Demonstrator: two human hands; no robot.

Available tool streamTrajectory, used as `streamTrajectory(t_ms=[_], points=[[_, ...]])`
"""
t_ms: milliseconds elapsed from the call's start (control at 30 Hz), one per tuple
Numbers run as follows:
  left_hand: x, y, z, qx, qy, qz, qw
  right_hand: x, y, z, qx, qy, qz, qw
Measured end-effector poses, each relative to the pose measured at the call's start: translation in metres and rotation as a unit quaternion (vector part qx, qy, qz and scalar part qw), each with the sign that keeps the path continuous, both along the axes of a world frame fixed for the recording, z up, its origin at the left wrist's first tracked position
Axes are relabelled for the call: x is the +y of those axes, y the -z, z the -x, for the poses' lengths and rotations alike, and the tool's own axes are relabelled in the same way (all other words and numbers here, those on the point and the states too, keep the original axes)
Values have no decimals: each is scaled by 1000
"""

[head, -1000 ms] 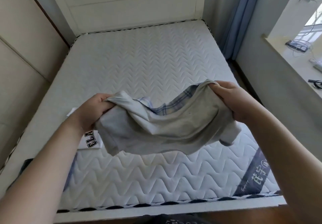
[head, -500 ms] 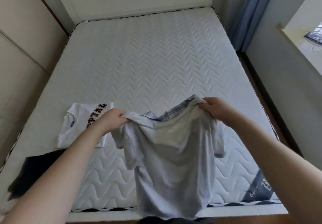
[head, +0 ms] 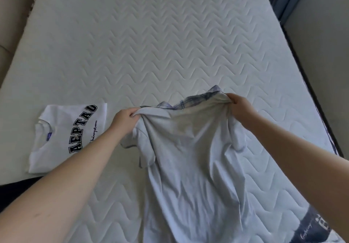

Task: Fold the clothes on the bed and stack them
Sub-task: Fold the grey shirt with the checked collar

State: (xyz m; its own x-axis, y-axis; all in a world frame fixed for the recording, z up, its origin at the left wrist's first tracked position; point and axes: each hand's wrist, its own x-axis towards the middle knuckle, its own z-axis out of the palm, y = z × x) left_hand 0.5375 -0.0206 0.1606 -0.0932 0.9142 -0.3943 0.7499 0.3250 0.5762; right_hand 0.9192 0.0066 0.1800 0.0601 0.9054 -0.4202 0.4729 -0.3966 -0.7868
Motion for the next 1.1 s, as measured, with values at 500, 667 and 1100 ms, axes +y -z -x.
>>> streamTrajectory(t_ms=[500, 667, 1100], points=[[142, 113, -15, 196, 4, -126, 972, 152, 136, 0, -175, -63, -62, 981], [47, 164, -54, 142, 111, -113, 977, 78, 195, 5, -209, -146, -4, 967], [-300, 217, -95, 170, 117, 32, 978, -304, 236, 10, -287, -330, 16, 899]])
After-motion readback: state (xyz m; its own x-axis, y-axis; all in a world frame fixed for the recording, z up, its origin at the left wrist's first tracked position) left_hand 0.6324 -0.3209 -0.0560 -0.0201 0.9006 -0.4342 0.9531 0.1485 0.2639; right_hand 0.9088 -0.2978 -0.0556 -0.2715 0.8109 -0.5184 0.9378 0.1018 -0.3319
